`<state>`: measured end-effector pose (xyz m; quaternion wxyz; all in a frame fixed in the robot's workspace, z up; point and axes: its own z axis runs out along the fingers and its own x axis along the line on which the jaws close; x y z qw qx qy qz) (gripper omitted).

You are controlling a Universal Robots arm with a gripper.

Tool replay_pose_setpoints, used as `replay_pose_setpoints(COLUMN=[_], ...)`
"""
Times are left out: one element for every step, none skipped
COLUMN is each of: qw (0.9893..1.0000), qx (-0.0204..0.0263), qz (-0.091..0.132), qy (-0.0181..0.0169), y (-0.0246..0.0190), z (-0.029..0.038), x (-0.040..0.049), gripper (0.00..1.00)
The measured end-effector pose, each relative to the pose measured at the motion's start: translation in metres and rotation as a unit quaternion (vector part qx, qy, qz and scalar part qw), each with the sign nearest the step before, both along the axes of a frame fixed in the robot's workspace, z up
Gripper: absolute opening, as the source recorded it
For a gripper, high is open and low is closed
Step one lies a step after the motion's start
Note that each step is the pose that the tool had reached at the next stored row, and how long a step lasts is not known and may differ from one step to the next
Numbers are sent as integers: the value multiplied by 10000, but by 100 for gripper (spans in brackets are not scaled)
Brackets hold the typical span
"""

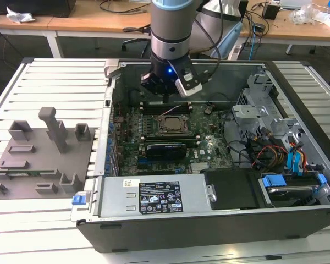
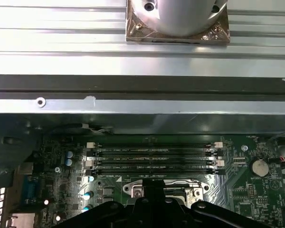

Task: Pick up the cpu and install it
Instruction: 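Install the first cpu locking lever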

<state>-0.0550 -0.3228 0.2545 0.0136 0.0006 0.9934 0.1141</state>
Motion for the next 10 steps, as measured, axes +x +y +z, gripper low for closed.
replay_pose_setpoints(qw=[10000, 10000, 10000, 10000, 10000, 10000, 10000, 10000, 10000, 10000], qx=[0, 0, 0, -1, -1, 0, -1, 0, 0, 0], qz=[0, 0, 1, 1, 1, 0, -1, 0, 0, 0], qy=[0, -1, -1, 0, -1, 0, 0, -1, -1, -1], y=[0, 0, -1, -1, -1, 0, 0, 1, 0, 0], z=[-29, -68, -82, -90, -102, -116, -122, -130, -141, -149], x=[0, 1, 9, 18, 36, 47, 48, 50, 55, 61], gripper=[11, 11, 11, 11, 11, 11, 11, 11, 11, 11])
